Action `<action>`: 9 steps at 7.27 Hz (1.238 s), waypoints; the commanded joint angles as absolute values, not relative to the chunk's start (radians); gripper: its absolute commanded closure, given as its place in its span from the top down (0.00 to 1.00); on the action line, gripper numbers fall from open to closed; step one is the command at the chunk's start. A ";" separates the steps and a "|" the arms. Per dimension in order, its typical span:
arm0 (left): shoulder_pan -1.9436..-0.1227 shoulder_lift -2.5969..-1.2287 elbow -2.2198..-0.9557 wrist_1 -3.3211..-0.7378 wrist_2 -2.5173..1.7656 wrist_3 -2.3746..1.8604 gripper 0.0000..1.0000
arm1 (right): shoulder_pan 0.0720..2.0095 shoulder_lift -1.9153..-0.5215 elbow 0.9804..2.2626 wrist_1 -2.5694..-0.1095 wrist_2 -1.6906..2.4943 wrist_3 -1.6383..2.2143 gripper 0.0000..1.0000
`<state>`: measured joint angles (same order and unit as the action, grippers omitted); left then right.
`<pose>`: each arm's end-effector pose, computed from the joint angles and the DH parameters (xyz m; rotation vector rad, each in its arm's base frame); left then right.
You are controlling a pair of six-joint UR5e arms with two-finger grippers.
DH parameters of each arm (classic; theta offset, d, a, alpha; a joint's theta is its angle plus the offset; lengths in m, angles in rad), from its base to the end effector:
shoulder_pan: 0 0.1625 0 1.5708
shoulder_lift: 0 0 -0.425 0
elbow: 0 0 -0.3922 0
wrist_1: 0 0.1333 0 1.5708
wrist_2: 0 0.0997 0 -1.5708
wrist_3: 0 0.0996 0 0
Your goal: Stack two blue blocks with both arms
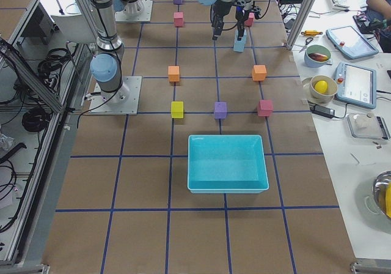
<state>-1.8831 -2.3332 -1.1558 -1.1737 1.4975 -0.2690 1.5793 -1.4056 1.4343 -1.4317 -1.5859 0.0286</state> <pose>-0.3694 -0.6865 0.2421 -0.0690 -3.0561 0.0407 0.1364 -0.5425 0.4556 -0.0293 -3.1123 -0.2613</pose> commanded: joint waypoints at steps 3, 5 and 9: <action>-1.855 -2.246 -1.163 -1.225 1.502 -0.247 1.00 | 1.578 -1.405 1.434 -1.440 -1.592 0.031 1.00; -1.726 -2.101 -1.161 -1.459 1.502 -0.056 1.00 | 1.578 -1.405 1.434 -1.442 -1.592 0.031 1.00; -1.577 -1.756 -1.302 -1.713 1.586 0.086 0.98 | 1.563 -1.405 1.434 -1.445 -1.594 0.029 1.00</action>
<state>-1.6116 -1.8653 -1.2432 -1.6912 1.5644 0.0628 1.5689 -1.4051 1.4343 -1.4438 -1.5929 0.0288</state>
